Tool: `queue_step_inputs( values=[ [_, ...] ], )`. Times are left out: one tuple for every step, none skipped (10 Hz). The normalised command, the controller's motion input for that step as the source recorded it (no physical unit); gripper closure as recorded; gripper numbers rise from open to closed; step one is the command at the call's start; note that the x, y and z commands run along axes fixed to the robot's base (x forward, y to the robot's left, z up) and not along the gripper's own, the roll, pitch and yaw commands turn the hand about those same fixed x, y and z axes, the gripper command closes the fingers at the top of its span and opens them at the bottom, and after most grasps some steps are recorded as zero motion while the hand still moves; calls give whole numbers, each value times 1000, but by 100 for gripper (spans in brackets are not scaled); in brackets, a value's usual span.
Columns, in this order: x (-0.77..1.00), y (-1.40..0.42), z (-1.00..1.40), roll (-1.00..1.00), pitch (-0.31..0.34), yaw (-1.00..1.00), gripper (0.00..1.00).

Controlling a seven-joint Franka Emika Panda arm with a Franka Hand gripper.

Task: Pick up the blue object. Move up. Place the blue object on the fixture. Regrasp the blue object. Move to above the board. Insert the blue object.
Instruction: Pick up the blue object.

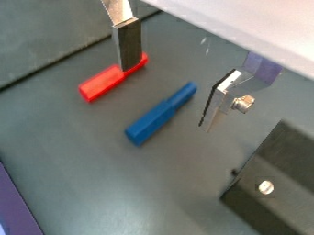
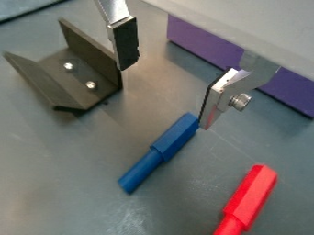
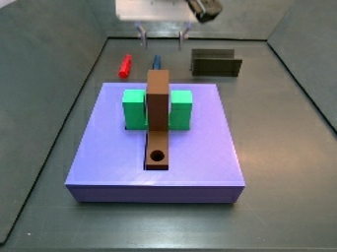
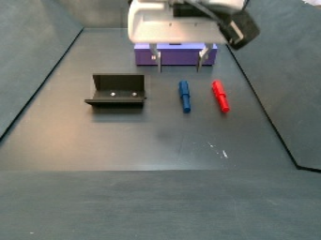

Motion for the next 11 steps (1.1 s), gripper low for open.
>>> queue_step_inputs(
  values=[
    [0,-120,-474,-206,-81,0,0],
    [-23,-71,-389,-130,-34,0,0],
    [-91,-60,-357,-129,-43,0,0],
    [-309,-9,-211,-116,-81,0,0],
    [-274,-69,-197,-133,-147,0,0],
    [0,-140,-234,-71,-120,0,0],
    [0,-126,-283,-53,-120,0,0],
    [9,-120,-243,-27,-97,0,0],
    [0,-97,-171,0,-90,0,0],
    [0,-71,-54,0,-107,11,0],
    [0,0,0,0,-111,63,0]
  ],
)
